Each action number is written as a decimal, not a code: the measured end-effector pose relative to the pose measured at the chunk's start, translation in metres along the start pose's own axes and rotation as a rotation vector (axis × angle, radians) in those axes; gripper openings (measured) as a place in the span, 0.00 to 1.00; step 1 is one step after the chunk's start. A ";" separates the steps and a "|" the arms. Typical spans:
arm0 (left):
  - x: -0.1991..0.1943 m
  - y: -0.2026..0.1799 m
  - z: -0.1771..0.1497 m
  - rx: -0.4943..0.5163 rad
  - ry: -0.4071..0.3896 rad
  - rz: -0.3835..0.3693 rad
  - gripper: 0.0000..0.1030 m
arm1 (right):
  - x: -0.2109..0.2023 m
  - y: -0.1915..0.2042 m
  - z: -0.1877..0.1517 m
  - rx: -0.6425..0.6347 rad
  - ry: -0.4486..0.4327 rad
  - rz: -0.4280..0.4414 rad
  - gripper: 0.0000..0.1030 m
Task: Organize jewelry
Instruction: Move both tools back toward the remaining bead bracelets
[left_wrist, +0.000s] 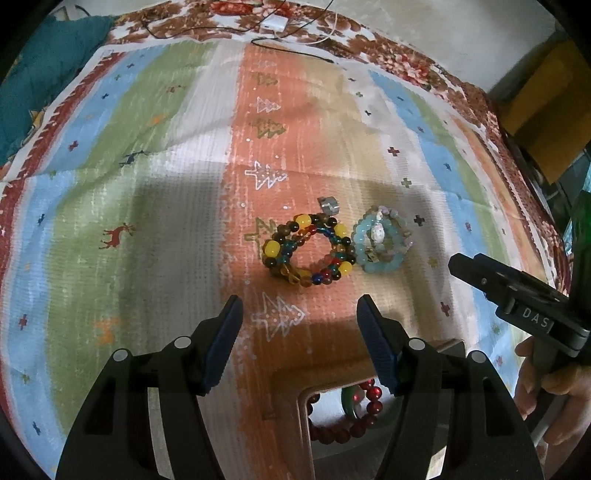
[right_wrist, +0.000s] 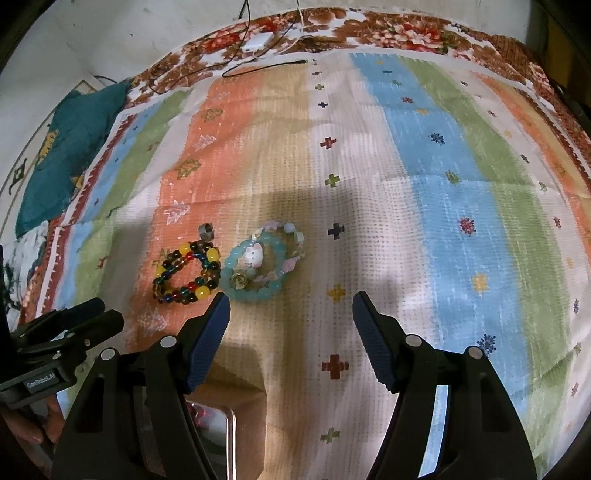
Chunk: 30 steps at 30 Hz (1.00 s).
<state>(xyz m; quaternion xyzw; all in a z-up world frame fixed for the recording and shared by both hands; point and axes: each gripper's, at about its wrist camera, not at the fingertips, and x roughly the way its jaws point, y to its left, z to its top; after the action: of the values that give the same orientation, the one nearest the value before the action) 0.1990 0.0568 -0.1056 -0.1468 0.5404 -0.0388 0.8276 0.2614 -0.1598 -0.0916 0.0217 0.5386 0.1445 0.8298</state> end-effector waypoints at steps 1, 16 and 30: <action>0.002 0.001 0.001 -0.003 0.004 -0.001 0.62 | 0.002 0.000 0.001 -0.003 0.002 -0.002 0.67; 0.023 0.009 0.012 -0.013 0.048 -0.001 0.62 | 0.024 -0.002 0.015 -0.007 0.020 -0.016 0.67; 0.040 0.011 0.020 -0.014 0.091 -0.035 0.54 | 0.050 -0.005 0.024 -0.013 0.056 -0.035 0.66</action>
<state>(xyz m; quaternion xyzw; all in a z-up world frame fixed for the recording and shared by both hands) 0.2324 0.0619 -0.1370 -0.1601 0.5752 -0.0560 0.8003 0.3026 -0.1491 -0.1270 0.0030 0.5610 0.1341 0.8168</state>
